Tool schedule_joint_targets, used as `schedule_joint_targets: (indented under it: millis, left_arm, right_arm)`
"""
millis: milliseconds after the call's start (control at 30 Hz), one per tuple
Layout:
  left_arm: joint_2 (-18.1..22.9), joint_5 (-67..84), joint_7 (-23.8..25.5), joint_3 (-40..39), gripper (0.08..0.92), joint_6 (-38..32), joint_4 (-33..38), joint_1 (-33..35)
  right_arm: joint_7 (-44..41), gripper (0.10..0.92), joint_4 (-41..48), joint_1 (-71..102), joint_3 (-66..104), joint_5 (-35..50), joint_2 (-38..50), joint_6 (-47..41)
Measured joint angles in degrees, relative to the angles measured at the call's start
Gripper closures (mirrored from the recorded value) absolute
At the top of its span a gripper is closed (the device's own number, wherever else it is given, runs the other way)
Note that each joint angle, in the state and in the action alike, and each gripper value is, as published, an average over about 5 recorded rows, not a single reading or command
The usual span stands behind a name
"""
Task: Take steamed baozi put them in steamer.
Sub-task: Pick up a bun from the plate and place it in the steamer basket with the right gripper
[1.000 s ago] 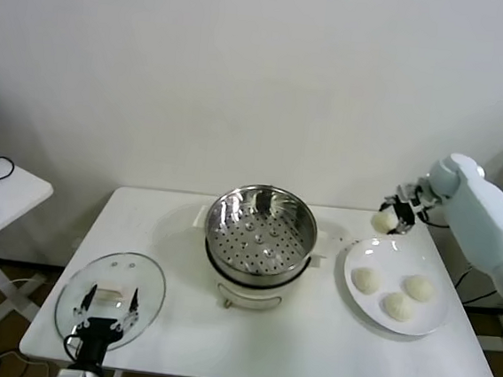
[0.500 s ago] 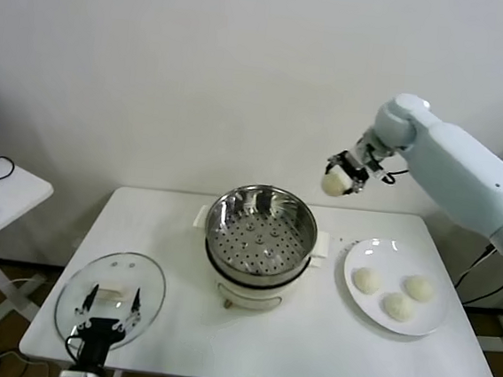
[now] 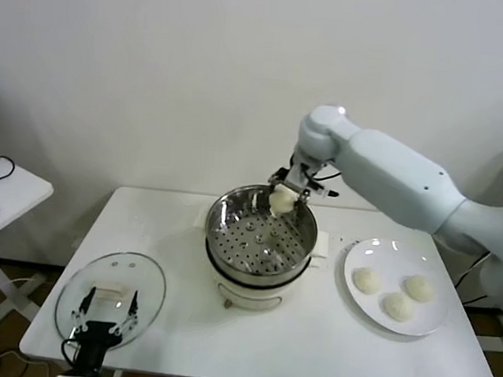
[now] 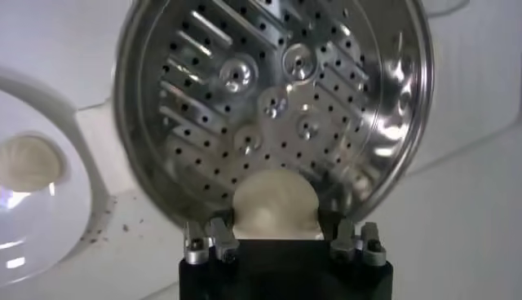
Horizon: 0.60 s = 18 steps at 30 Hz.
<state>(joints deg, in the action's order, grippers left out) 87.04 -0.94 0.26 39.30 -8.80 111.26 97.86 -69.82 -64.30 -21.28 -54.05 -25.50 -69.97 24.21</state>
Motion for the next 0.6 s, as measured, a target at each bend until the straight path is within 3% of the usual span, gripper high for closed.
schedule_joint_targets:
  millis: [600]
  left_arm:
    - [-0.09,0.75,-0.23,0.37,0.177,-0.09,-0.92,-0.32]
  right_arm:
    - [1.45,0.347,7.9,4.43,0.69,-9.59,-6.41,3.9]
